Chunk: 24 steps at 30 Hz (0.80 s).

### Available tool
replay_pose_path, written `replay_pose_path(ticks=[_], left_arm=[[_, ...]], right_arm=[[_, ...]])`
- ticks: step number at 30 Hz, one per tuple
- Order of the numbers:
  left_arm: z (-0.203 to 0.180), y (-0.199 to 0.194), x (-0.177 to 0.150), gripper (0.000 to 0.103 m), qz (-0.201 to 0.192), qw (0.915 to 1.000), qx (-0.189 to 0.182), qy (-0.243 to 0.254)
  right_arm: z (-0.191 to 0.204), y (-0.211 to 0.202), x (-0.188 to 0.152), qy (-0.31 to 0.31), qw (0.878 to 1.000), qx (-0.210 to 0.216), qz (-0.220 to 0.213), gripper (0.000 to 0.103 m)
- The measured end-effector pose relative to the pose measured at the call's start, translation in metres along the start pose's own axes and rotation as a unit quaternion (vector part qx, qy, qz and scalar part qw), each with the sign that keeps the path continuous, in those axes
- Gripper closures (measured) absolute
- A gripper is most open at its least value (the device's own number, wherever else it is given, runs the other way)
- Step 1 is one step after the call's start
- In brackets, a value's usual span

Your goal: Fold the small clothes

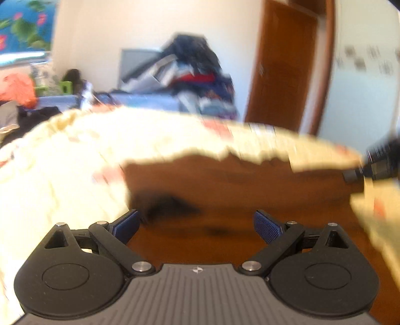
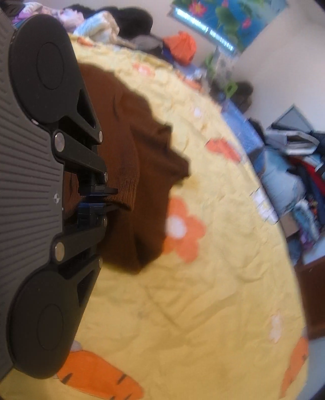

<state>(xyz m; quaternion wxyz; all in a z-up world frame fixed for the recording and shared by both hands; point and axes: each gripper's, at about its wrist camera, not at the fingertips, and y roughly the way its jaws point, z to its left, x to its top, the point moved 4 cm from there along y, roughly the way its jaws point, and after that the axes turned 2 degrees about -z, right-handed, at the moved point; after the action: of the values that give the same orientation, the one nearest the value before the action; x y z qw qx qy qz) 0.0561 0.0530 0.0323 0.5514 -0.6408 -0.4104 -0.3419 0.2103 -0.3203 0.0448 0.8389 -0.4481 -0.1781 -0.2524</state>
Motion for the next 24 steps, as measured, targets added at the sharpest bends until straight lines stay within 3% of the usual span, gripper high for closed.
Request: replay_pose_path(ticks=[2,4,6,8,9,10,11,12,14,15,16,20,24], left_arm=[[0.024,0.013,0.023,0.004,0.001,0.9987,0.005,-0.050],[0.049,0.046,0.037,0.004,0.052,0.9937,0.016,-0.098],[0.072,0.081,0.039,0.005,0.117,0.9809,0.016,-0.155],[0.083,0.102,0.037,0.005,0.160,0.9675,-0.010,-0.196],[0.085,0.108,0.036,0.006,0.173,0.9634,-0.019,-0.204],[0.085,0.113,0.034,0.010,0.181,0.9614,-0.019,-0.207],[0.084,0.119,0.032,0.021,0.189,0.9610,-0.014,-0.202],[0.081,0.124,0.030,0.026,0.193,0.9624,-0.009,-0.191],[0.073,0.130,0.032,0.049,0.189,0.9697,0.004,-0.154],[0.068,0.133,0.031,0.056,0.189,0.9724,0.012,-0.136],[0.062,0.136,0.031,0.073,0.194,0.9738,0.019,-0.117],[0.044,0.133,0.037,0.087,0.170,0.9828,0.069,-0.023],[0.038,0.128,0.024,0.087,0.137,0.9827,0.093,0.082]], right_arm=[[0.004,-0.017,0.013,-0.005,1.000,0.016,-0.017,0.091],[-0.003,-0.013,0.020,-0.013,1.000,-0.008,-0.010,0.091],[-0.014,0.006,0.020,-0.023,0.999,-0.047,0.014,0.091],[-0.023,0.021,0.013,-0.023,0.997,-0.073,0.024,0.082],[-0.024,0.024,0.010,-0.020,0.996,-0.082,0.019,0.080],[-0.020,0.021,0.008,-0.025,0.996,-0.088,0.001,0.071],[-0.014,0.014,0.007,-0.043,0.994,-0.099,-0.025,0.057],[-0.005,0.004,0.005,-0.068,0.988,-0.120,-0.062,0.052],[0.016,-0.004,-0.002,-0.115,0.978,-0.135,-0.108,0.051],[0.026,-0.001,-0.006,-0.137,0.978,-0.122,-0.103,0.051],[0.036,0.005,-0.013,-0.160,0.976,-0.112,-0.092,0.052],[0.043,0.052,-0.036,-0.222,0.966,-0.131,-0.030,0.055],[0.029,0.056,-0.051,-0.228,0.962,-0.127,-0.075,0.049]])
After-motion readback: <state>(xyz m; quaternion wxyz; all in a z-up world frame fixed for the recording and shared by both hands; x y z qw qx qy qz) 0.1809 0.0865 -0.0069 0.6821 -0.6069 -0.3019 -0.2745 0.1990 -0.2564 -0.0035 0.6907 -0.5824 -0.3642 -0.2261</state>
